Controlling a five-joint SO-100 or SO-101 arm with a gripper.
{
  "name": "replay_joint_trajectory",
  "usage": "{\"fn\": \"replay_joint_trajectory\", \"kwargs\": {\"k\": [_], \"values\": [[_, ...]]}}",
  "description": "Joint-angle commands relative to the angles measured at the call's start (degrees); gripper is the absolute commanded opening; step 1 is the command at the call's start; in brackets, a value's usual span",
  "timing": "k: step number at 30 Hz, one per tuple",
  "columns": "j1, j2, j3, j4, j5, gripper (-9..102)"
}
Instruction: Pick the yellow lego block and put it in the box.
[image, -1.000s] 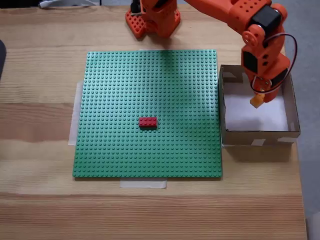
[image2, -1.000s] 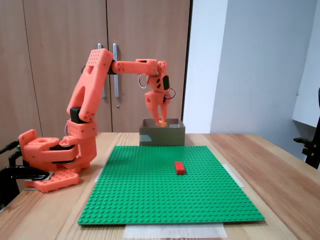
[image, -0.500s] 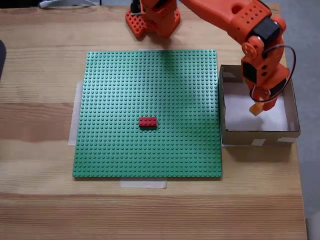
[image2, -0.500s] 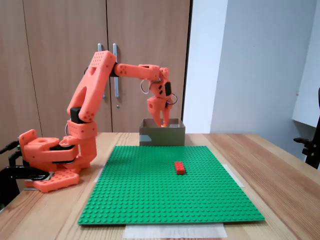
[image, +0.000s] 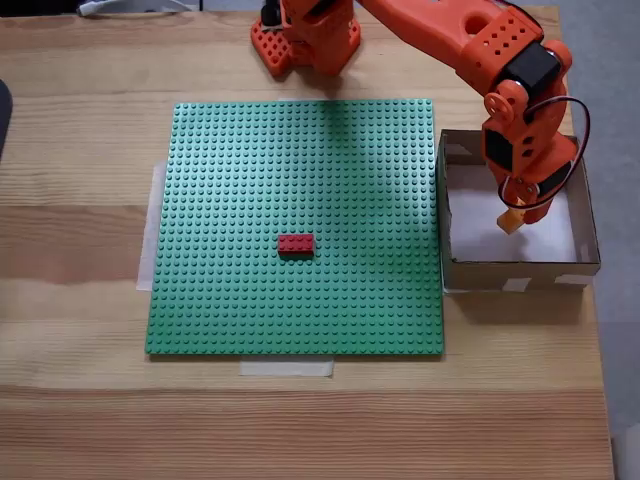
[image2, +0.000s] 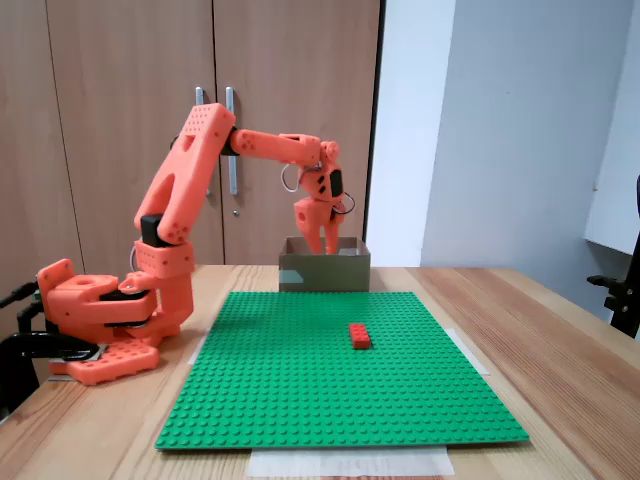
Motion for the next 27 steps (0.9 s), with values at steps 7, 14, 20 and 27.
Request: {"fn": "replay_joint_trajectory", "kwargs": {"k": [7, 14, 20, 27], "values": [[0.3, 0.6, -0.9, -0.8, -0.8, 6], [-0.2, 1.1, -1.8, 0.0, -0.4, 13], [-0.9, 1.2, -3.0, 0.5, 0.0, 17], [-1.3, 1.4, -3.4, 0.5, 0.9, 16]]}}
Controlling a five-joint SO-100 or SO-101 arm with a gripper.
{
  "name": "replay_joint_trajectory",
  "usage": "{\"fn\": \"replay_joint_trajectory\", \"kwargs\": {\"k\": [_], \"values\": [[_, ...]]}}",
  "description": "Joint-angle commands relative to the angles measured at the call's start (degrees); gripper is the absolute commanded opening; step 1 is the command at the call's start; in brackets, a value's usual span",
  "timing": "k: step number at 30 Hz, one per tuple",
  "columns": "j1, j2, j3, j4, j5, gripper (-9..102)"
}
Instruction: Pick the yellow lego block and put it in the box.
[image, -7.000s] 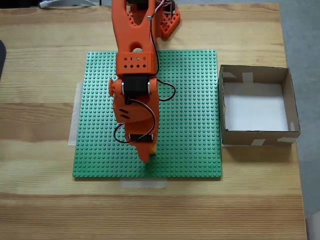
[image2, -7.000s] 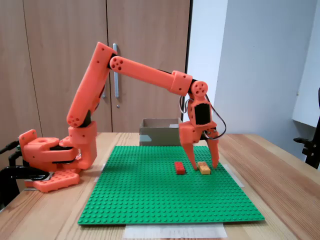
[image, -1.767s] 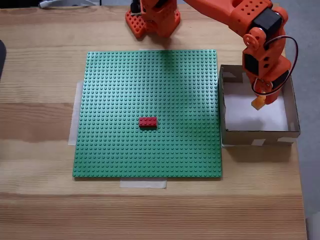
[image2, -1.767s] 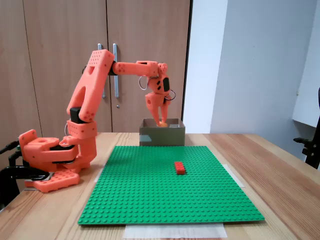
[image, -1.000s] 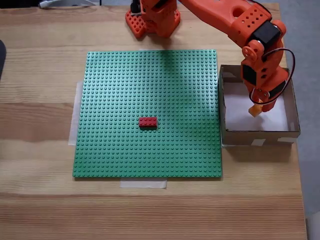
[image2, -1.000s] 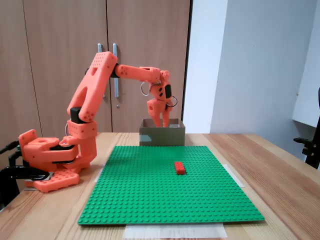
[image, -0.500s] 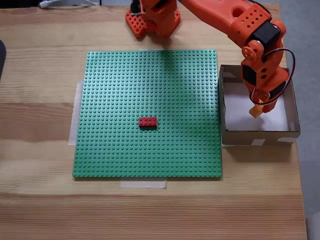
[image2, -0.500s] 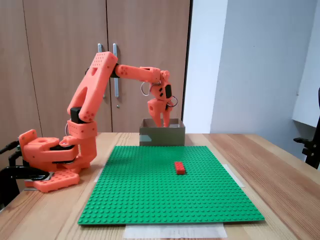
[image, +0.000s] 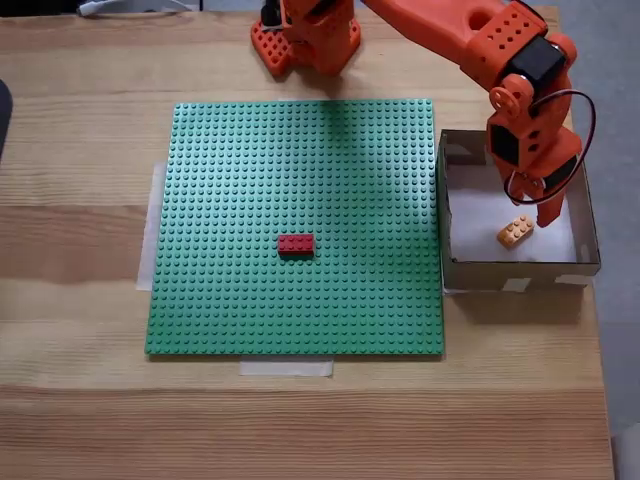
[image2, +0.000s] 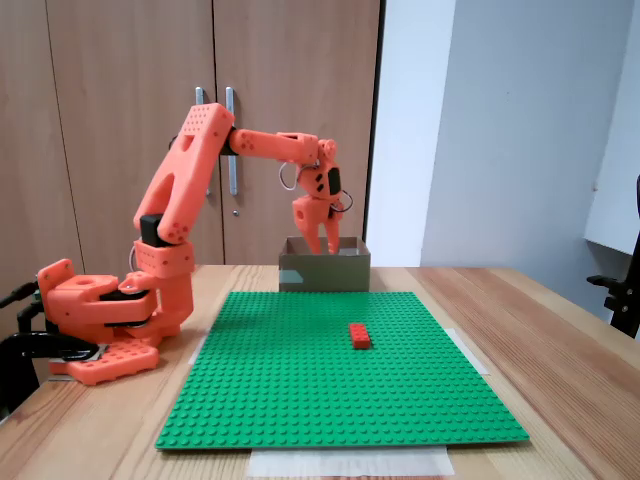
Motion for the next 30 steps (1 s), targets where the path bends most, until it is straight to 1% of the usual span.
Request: {"fn": "replay_joint_trajectory", "kwargs": {"k": [1, 9, 11, 12, 18, 25, 30], "values": [[-0.3, 1.4, -2.9, 0.0, 0.6, 15], [0.8, 3.3, -3.8, -0.1, -0.7, 9], [1.1, 5.4, -2.0, -1.3, -1.4, 8], [1.4, 9.1, 1.2, -3.6, -2.4, 6], [1.6, 15.2, 6.3, -6.9, -5.3, 3], [2.2, 23.1, 11.9, -8.7, -6.5, 0], [2.9, 27.9, 13.4, -7.6, -7.3, -1]]}}
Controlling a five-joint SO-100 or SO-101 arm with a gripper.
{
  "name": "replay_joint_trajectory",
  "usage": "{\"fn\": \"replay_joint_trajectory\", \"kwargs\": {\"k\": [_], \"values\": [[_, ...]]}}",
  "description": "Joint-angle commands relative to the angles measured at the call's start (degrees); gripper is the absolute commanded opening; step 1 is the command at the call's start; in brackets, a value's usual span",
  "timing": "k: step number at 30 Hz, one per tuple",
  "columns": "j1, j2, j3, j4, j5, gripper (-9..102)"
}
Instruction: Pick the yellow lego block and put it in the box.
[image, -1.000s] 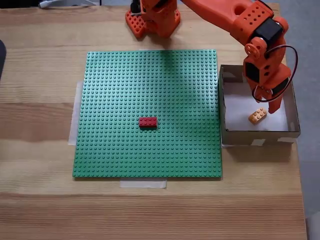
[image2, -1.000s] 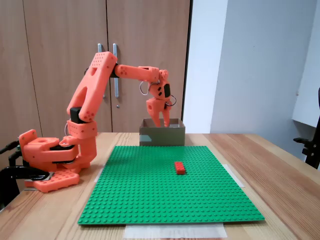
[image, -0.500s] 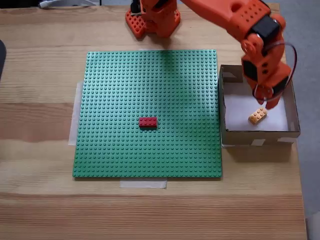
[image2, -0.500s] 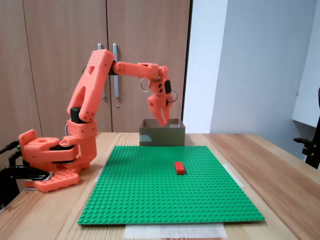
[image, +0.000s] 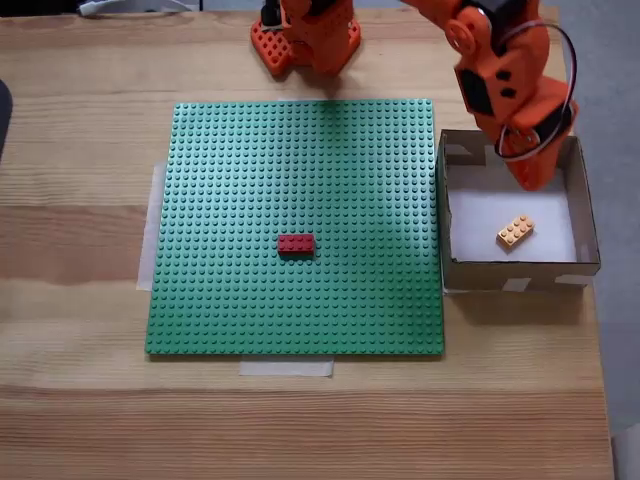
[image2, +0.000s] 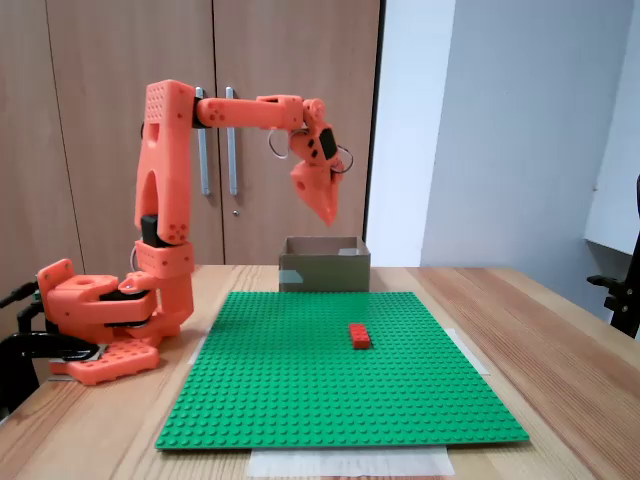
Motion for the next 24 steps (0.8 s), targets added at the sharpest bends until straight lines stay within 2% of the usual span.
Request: {"fn": "replay_joint_trajectory", "kwargs": {"k": [1, 15, 24], "values": [[1.1, 6.2, 0.1, 0.7, -0.4, -1], [10.5, 24.3, 6.2, 0.6, -1.8, -1], [18.0, 36.1, 15.0, -3.2, -2.6, -1]]}}
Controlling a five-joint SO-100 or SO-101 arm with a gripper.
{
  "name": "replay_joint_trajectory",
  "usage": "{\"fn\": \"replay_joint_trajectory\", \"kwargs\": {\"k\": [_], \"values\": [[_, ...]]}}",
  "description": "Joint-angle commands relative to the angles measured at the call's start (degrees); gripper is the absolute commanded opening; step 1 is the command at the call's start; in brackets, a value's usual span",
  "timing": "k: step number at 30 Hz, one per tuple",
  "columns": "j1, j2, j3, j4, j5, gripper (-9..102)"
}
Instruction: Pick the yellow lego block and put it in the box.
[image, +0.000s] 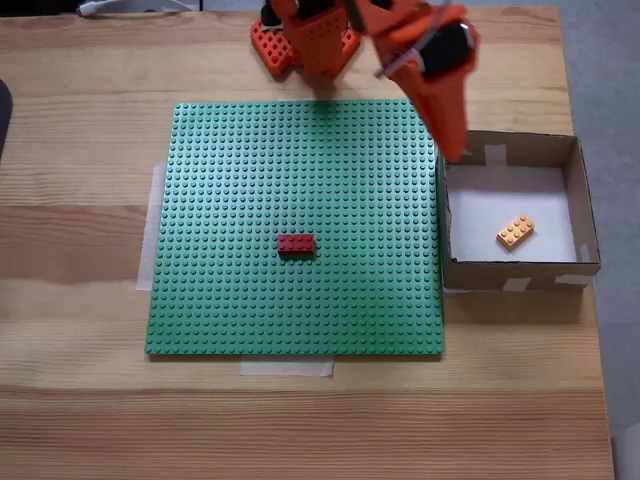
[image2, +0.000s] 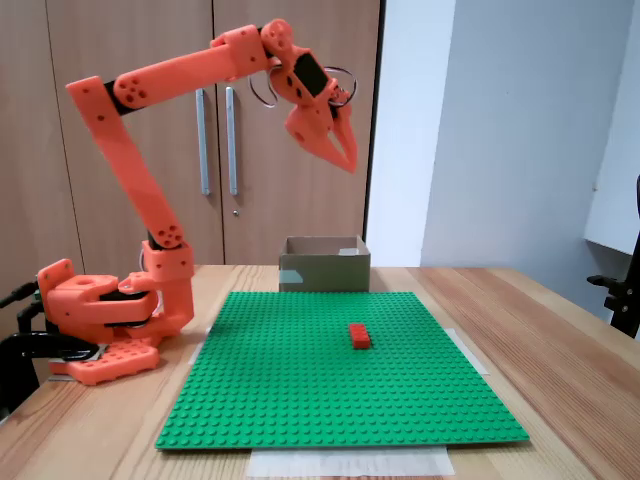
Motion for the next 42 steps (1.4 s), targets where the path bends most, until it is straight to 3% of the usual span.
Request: {"fn": "replay_joint_trajectory", "kwargs": {"k": [1, 21, 42], "values": [[2.8, 6.3, 2.6, -2.2, -0.8, -1], [22.2, 30.1, 32.2, -24.1, 2.5, -1], [28.5, 44.9, 44.6, -28.5, 4.0, -1]]}}
